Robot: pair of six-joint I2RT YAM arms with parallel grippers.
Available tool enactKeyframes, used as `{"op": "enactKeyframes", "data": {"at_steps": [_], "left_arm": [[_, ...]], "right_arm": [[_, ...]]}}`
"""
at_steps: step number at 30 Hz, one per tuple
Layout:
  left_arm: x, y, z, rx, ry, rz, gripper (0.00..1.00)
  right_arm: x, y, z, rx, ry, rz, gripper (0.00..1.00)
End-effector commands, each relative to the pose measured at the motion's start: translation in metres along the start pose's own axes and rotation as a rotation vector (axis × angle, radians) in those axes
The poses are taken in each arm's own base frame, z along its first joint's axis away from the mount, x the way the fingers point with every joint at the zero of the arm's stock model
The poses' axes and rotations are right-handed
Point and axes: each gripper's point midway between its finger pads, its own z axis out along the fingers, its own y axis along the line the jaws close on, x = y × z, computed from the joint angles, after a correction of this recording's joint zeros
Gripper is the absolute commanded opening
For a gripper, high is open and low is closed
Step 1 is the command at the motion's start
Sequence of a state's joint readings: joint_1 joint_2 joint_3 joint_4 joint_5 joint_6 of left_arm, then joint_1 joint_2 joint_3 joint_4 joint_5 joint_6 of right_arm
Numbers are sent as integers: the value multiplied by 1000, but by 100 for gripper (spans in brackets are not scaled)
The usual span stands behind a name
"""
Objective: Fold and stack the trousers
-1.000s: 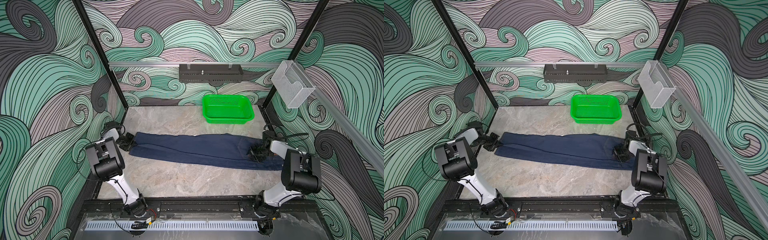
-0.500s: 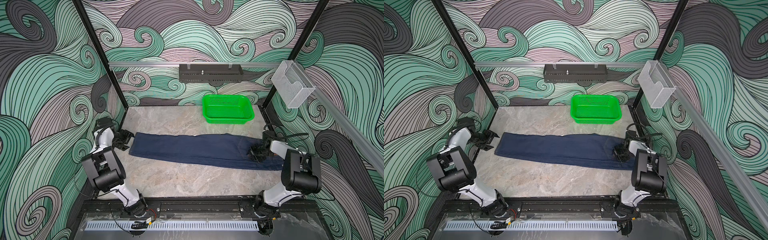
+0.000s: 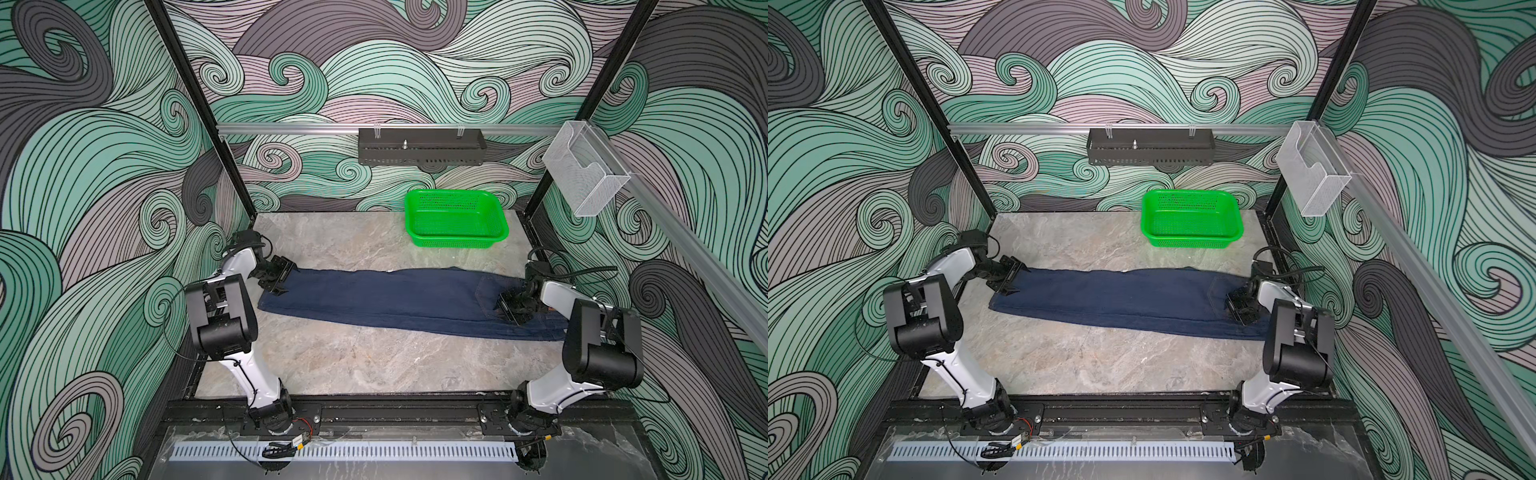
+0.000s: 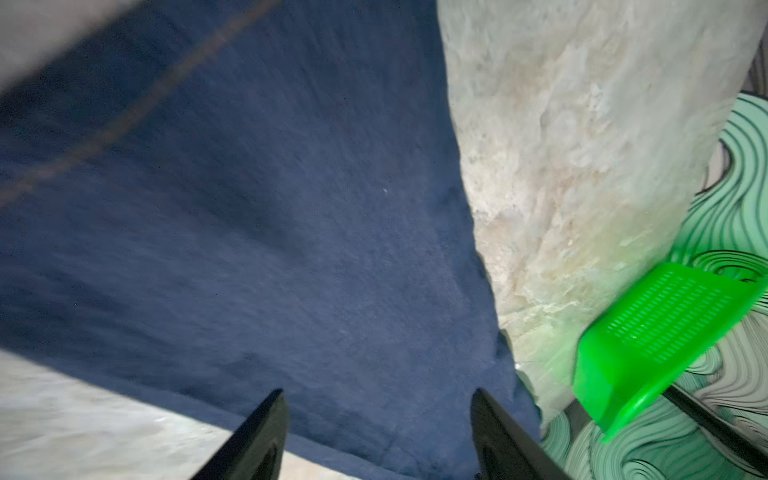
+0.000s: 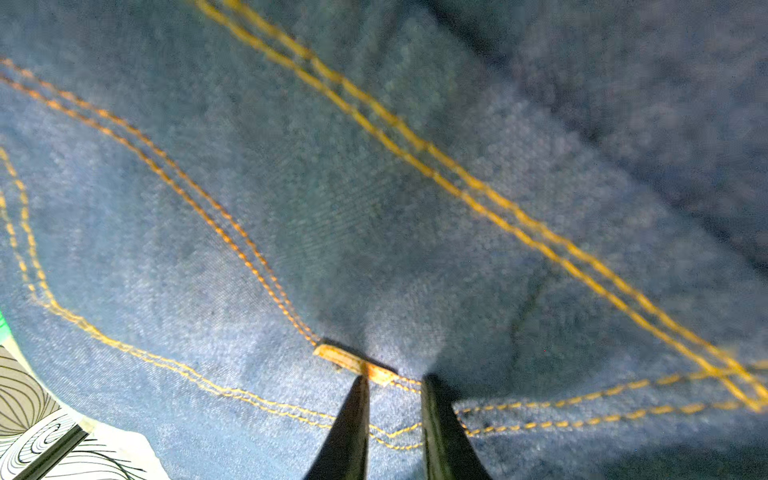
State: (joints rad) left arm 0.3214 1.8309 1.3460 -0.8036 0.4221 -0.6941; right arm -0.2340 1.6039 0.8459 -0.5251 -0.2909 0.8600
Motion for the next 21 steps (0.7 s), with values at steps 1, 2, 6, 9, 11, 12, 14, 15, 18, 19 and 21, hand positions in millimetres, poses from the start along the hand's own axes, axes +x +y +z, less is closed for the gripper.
{"op": "enactKeyframes", "data": {"at_steps": [1,2,6,9,11,12,14,15,18,19,21], "left_arm": [[-24,15,-23,-127,-9,123,75],[-30,17,-27,-156,-2,153,75],[-49,25,-32,-261,38,272,74],[-57,30,-24,-304,70,326,73],[-60,31,-18,-307,79,379,71],[-63,33,-16,-315,71,413,71],[-67,35,-13,-321,51,481,71],[-70,36,-12,-328,37,509,73],[-75,42,-8,-360,36,528,77],[-76,42,-6,-358,39,534,80],[-79,44,-1,-363,44,548,88]], "right_arm": [[5,-9,-3,30,1,-7,24],[5,-9,-3,29,-1,-9,24],[5,-8,-1,26,4,-12,24],[4,-7,-1,23,3,-17,25],[4,-6,-1,21,2,-22,24],[4,-6,-1,22,4,-25,24],[4,-7,0,25,7,-30,25],[4,-7,0,24,6,-31,24],[5,-7,1,21,12,-31,24],[6,-8,1,22,15,-32,24],[7,-8,1,25,18,-37,24]]}}
